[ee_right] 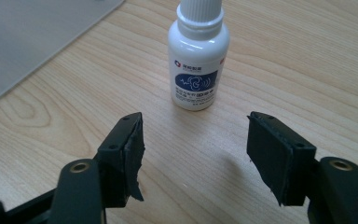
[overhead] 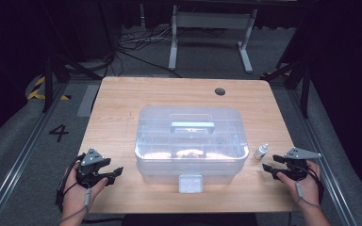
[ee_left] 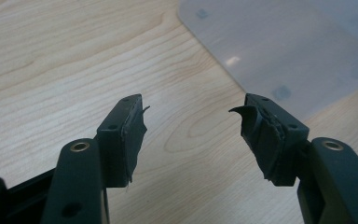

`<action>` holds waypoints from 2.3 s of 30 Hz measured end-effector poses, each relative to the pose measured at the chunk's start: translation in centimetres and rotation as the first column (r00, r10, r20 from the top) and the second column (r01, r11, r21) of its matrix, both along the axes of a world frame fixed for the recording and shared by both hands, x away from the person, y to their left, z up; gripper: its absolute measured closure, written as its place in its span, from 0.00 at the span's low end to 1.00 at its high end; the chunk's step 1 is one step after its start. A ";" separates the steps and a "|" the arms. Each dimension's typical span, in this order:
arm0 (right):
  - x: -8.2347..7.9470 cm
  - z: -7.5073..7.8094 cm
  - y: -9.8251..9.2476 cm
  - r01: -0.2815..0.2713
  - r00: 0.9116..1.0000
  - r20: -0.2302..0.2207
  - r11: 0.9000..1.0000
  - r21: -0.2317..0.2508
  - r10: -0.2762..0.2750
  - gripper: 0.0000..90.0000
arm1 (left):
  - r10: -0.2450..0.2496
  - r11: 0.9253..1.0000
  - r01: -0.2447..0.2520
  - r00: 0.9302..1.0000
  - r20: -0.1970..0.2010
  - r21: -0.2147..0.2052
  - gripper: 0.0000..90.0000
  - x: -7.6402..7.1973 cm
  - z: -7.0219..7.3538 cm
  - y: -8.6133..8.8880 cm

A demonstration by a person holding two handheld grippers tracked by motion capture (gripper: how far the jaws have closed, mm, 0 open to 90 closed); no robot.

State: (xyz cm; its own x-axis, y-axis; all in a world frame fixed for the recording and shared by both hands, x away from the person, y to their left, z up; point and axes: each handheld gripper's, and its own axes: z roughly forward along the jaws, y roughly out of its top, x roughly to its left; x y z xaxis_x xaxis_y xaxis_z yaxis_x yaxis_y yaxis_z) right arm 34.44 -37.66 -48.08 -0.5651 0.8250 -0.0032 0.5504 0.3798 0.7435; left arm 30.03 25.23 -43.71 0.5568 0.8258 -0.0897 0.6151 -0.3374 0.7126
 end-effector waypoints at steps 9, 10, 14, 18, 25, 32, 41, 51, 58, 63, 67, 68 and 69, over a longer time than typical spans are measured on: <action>0.0 0.1 0.0 -0.005 1.000 0.005 1.000 -0.008 0.005 0.39 | -0.063 0.998 0.063 0.998 0.013 0.017 0.30 0.2 2.7 -0.8; 0.0 0.0 0.1 -0.006 1.000 0.004 1.000 -0.011 0.006 0.39 | -0.063 0.998 0.063 0.998 0.013 0.017 0.30 0.2 2.7 -0.8; 0.0 0.1 0.4 -0.015 1.000 0.009 1.000 -0.015 0.015 0.38 | -0.089 0.996 0.088 0.996 0.031 0.028 0.37 0.3 4.5 -1.2; -0.1 0.3 0.6 -0.014 1.000 0.014 1.000 -0.014 0.014 0.37 | -0.099 0.995 0.098 0.995 0.035 0.027 0.42 0.5 6.0 -1.6; -0.2 0.2 0.5 -0.003 1.000 0.017 1.000 0.003 0.003 0.36 | -0.113 0.994 0.113 0.993 0.042 -0.001 0.45 0.6 7.3 -1.5; -0.7 1.3 0.5 -0.002 1.000 0.024 1.000 0.006 0.002 0.40 | -0.125 0.992 0.126 0.991 0.052 -0.002 0.46 0.7 8.1 -1.6; -0.8 1.4 0.3 -0.057 0.998 -0.007 0.998 0.025 0.057 0.61 | -0.138 0.990 0.138 0.988 0.071 0.010 0.45 0.8 8.8 -2.1; -1.4 2.6 0.8 -0.065 0.992 -0.109 0.998 0.011 0.066 0.57 | -0.104 0.994 0.105 0.994 -0.042 0.029 0.46 1.3 5.6 -2.2; -0.7 3.3 1.8 -0.114 0.988 -0.106 0.993 0.019 0.115 0.37 | -0.075 0.996 0.079 0.994 -0.084 0.043 0.43 1.0 4.9 -2.6; 0.2 5.2 3.8 -0.172 0.979 -0.121 0.984 -0.040 0.166 0.60 | -0.049 0.992 0.063 0.990 -0.133 0.107 0.44 1.4 3.9 -3.2; 0.2 4.5 5.6 -0.231 0.968 -0.109 0.972 -0.042 0.225 0.69 | -0.070 0.990 0.090 0.982 -0.174 0.106 0.45 1.1 3.1 -3.4; 0.2 4.1 6.0 -0.239 0.966 -0.106 0.970 -0.035 0.234 0.69 | -0.074 0.989 0.095 0.983 -0.170 0.116 0.45 1.0 2.7 -3.4; 0.2 3.5 6.4 -0.256 0.963 -0.100 0.966 -0.035 0.251 0.69 | -0.079 0.987 0.101 0.983 -0.165 0.127 0.45 0.9 2.4 -3.4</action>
State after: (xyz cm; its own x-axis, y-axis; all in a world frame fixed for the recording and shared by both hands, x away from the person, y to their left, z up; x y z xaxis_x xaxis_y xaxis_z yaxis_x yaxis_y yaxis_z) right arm 34.63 -31.21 -44.57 -0.7551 0.6551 0.0244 0.4983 0.5495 0.6706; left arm 30.94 21.84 -41.34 0.6171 0.7833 -0.0745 0.6796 -0.4828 0.5523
